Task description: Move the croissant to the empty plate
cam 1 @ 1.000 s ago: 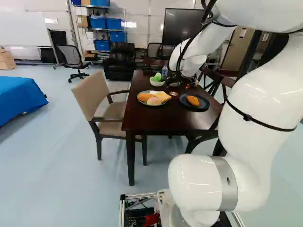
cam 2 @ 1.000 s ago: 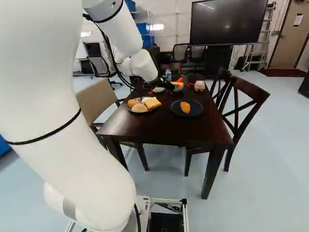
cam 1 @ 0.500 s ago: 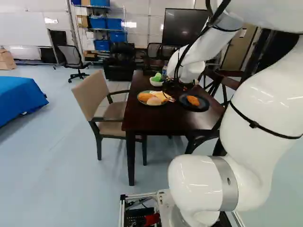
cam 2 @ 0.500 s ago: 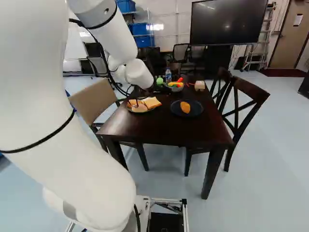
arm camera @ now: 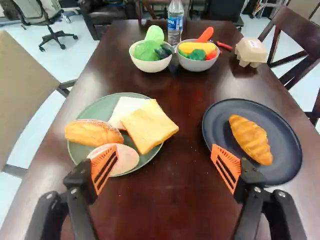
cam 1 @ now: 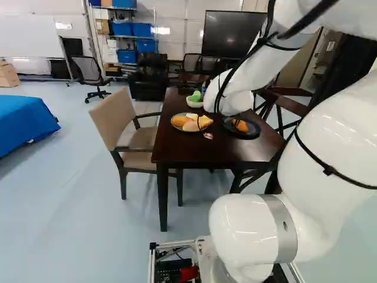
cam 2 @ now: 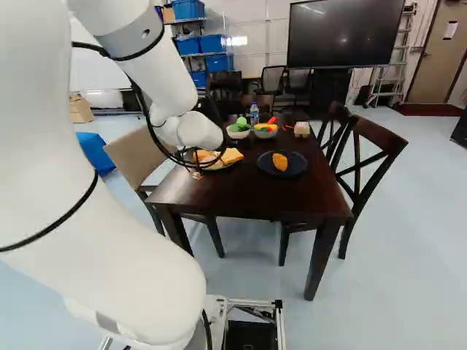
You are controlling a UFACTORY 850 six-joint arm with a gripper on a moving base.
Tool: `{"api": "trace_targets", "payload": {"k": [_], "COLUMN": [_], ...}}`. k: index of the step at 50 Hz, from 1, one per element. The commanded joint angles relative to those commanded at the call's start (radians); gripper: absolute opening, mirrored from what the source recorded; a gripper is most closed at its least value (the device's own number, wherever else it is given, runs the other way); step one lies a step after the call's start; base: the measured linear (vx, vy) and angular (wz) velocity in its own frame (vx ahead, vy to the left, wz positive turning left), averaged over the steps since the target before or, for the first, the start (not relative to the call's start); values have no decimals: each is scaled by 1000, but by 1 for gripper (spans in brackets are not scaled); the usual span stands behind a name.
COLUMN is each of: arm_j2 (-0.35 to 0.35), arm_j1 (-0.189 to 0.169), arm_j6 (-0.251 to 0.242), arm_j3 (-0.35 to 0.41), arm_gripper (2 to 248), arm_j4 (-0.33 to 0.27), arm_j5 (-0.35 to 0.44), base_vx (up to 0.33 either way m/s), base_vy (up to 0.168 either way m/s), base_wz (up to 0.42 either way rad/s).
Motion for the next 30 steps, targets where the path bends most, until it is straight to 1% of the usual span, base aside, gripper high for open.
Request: {"api": "trace_targets", "payload": {"k": [11,30], "arm_j2": [41,100], "arm_j1": [24,57], "arm_j6": [3,6], "arm_j3": [95,230], "arm_gripper": [247,247], "arm_j4": [5,11], "arm_j5": [110,264], "base_vx": [0,0], "base_vy": [0,0], "base_wz": [0,0]}}
